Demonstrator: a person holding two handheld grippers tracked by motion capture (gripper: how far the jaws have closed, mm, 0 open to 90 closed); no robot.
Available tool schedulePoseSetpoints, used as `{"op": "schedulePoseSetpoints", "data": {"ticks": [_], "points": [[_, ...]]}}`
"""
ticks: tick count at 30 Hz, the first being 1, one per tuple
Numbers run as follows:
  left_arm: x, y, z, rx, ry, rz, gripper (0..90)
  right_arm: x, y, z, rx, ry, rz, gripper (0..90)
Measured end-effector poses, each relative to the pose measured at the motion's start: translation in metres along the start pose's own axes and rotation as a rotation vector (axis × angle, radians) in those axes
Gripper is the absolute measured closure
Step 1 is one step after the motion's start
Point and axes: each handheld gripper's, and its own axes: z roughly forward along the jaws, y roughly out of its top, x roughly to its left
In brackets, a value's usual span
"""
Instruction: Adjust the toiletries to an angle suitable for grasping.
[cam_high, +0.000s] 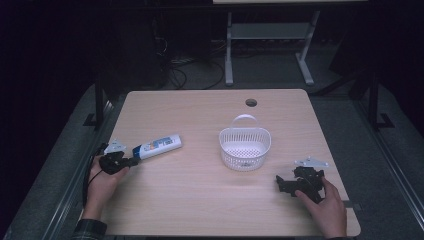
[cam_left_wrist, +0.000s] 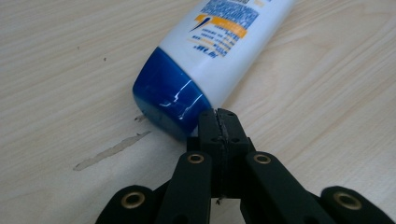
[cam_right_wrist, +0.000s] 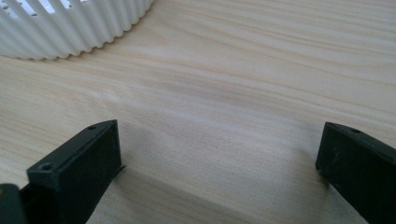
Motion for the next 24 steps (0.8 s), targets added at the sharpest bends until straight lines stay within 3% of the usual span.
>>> {"op": "schedulePoseSetpoints", "data": {"ticks": [10,24], "points": [[-0.012,0.014,-0.006,-0.025,-0.073,-0.012,90.0,0.0,0.0,0.0,0.0,0.0,0.0,0.0],[-0.024,0.036,0.005,-0.018,-0.123,0.006,90.0,0.0,0.0,0.0,0.0,0.0,-0.001,0.0]]}}
